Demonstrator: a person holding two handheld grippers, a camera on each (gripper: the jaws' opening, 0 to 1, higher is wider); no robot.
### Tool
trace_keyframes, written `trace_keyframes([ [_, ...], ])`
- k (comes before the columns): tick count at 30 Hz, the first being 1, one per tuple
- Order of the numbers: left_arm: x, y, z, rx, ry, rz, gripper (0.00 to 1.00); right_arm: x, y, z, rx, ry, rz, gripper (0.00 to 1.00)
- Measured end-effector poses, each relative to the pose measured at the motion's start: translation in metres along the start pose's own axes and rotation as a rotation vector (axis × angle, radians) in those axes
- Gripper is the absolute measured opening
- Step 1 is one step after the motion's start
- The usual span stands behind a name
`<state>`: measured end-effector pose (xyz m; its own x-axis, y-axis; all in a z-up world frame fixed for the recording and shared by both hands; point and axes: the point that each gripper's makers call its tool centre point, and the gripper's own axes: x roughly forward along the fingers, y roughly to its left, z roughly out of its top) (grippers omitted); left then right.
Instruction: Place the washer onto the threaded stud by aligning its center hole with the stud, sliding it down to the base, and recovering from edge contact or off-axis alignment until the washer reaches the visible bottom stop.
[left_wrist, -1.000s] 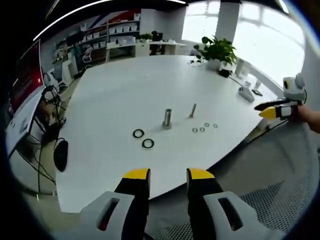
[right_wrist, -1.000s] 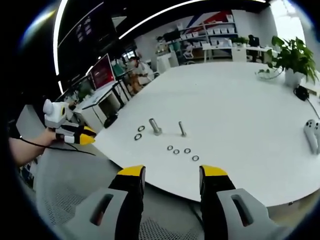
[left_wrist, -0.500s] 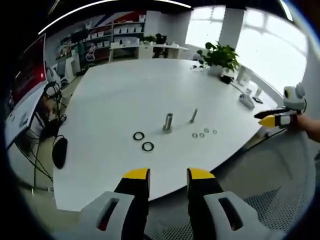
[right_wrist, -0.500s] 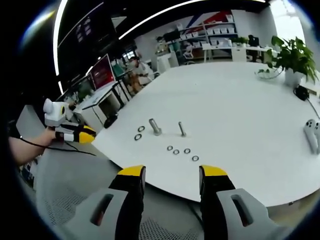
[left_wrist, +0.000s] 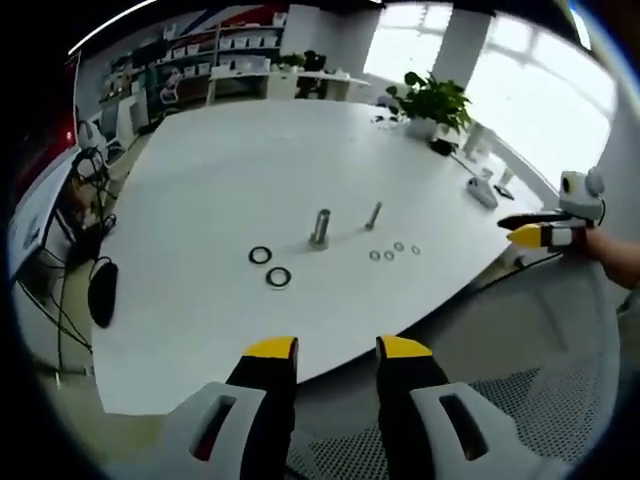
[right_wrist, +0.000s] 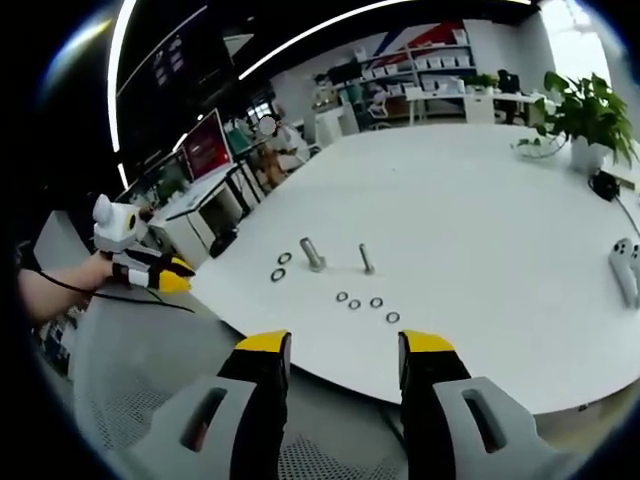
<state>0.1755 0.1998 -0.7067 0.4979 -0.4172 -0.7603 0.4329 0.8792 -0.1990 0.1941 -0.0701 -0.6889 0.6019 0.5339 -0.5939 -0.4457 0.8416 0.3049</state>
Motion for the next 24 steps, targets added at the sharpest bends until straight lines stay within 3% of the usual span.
trace_keyframes([
  [5, 0.006, 0.003, 0.0, 0.019, 0.045, -0.002, 0.32, 0.001, 0.002, -0.001, -0.004, 0.002, 0.01, 0.45],
  [13, 0.017, 0.019, 0.013, 0.024, 0.09, 0.022, 0.32, 0.001, 0.002, 0.0, -0.006, 0.0, 0.012, 0.44],
  [24, 0.056, 0.036, 0.021, 0.055, 0.162, 0.031, 0.33, 0.001, 0.002, 0.001, -0.001, -0.005, 0.011, 0.43],
])
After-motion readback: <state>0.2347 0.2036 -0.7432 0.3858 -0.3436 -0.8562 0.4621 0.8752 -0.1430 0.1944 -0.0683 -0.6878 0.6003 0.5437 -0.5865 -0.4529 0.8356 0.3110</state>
